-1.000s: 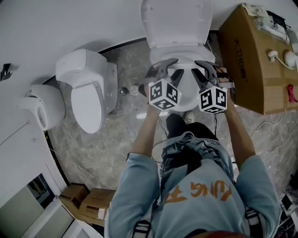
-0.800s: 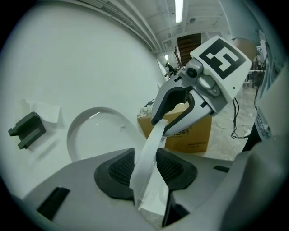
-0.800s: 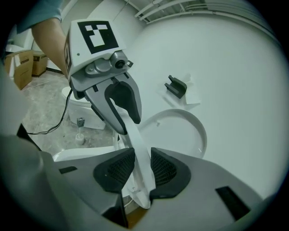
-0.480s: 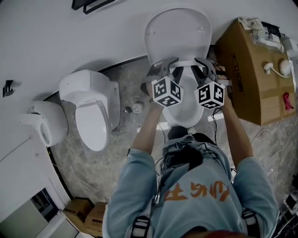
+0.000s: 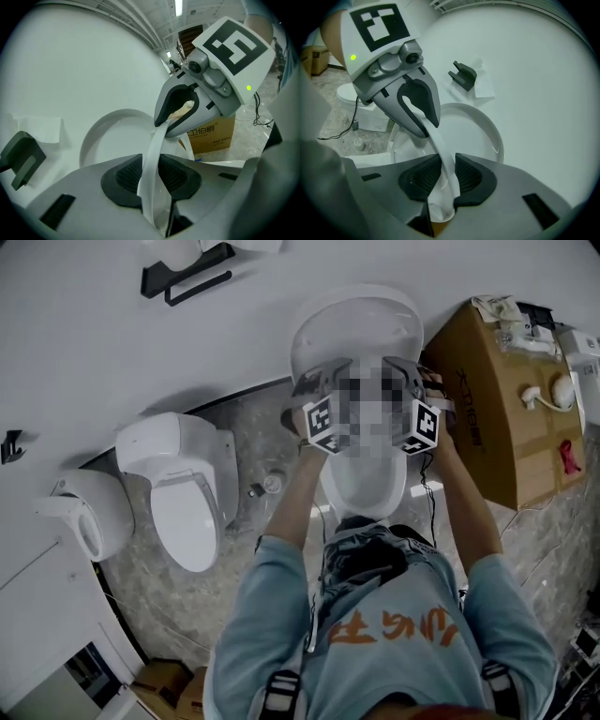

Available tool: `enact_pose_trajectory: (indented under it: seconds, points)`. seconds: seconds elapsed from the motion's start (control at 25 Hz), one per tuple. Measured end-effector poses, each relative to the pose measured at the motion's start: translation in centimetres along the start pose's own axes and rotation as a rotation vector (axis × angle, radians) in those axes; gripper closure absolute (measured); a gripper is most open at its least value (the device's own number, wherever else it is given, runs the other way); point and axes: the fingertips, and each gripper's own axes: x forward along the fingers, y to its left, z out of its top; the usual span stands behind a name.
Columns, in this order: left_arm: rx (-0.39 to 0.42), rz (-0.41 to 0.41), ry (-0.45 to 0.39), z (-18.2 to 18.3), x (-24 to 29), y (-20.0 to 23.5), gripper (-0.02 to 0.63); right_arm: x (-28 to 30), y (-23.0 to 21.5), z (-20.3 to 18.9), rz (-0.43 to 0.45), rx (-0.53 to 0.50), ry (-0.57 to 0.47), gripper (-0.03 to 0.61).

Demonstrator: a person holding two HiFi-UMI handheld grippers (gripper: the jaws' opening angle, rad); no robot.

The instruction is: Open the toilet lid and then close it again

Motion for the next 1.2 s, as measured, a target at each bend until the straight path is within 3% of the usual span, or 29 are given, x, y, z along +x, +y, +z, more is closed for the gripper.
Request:
enact_pose_trajectory:
  seconds: [0.56,0.8,0.92,1.2]
  points:
    - [0.007,-0.056,0.039,-1.3,5.5,5.8,0.494,7.4,-3.9,0.4,0.098,-0.011,0.042,0.471]
    - [0.025,-0.031,-0.042,-1.1,5.2,5.8,0.491,7.3,-3.9,0.5,0.15,0.021,0.033,0.474]
    - [-0.003,-0.029,-0.055,-1.0,4.9,5.5,0.492,6.9,-3.7,0.5,0.161,0.018,0.05,0.476]
    - [-0.086,-0.119,-0.048,-0.5,3.4,4.1,0.506,5.1,-2.6,0.5,0.19,-0.007,0.085,0.477]
